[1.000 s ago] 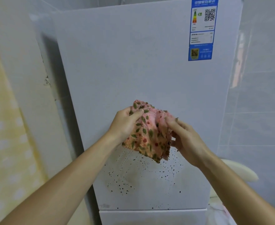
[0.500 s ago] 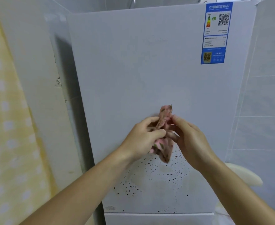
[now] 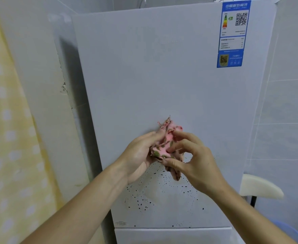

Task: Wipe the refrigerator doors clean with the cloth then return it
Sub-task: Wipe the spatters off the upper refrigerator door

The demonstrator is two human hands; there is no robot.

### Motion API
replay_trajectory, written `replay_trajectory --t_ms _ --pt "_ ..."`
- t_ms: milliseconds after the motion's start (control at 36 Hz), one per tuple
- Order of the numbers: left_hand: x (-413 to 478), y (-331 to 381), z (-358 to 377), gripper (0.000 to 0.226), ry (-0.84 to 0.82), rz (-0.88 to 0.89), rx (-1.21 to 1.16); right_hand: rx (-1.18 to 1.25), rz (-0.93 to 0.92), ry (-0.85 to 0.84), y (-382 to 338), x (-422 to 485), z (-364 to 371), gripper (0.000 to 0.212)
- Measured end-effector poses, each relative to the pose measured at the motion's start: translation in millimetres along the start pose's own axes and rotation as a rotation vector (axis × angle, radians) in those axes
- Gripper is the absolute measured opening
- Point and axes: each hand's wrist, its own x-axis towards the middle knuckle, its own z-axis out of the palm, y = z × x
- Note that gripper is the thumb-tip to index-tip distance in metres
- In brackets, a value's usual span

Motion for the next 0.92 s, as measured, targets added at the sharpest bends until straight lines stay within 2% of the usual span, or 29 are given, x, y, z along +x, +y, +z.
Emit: replay_trajectory --t_ms 111,167,250,389,472,528,583,667,750,833,917 --pt "-6 -7 0 0.049 -0.061 0.086 0.116 0.246 0.143 -0.042 -4 4 -5 0.012" --pt "-8 -8 0 0.058 0.006 0.084 0.202 0.370 0.219 -0.090 -3 8 -9 0.016" --pt "-11 -7 -2 0.065 0.078 0.063 0.292 0.428 0.228 -0.189 -1 13 -15 0.022" --pt "-14 -5 -5 0.061 0.189 0.025 0.249 0.605 0.292 -0.272 4 15 -19 0.034" --pt "-12 -9 -11 0.060 0.222 -0.062 0.149 0.703 0.394 -0.127 1 19 -17 0.018" --pt "-14 -12 -18 0.067 0.216 -0.136 0.105 0.776 0.479 0.013 0 23 -17 0.022" --pt "-17 -15 -25 0.070 0.231 -0.216 0.094 0.823 0.528 0.086 -4 28 -21 0.023" --pt "-21 -18 -35 0.068 0.275 -0.284 0.275 0.874 0.550 0.130 -9 35 -25 0.037" --pt "-25 -13 -32 0.058 0.302 -0.275 0.482 0.976 0.512 0.073 -18 42 -26 0.045" --pt "-24 -8 -22 0.076 0.274 -0.233 0.533 1.082 0.486 -0.007 -26 49 -27 0.049" --pt "-16 -7 -12 0.057 0.208 -0.167 0.586 1.117 0.441 -0.117 -34 55 -28 0.053"
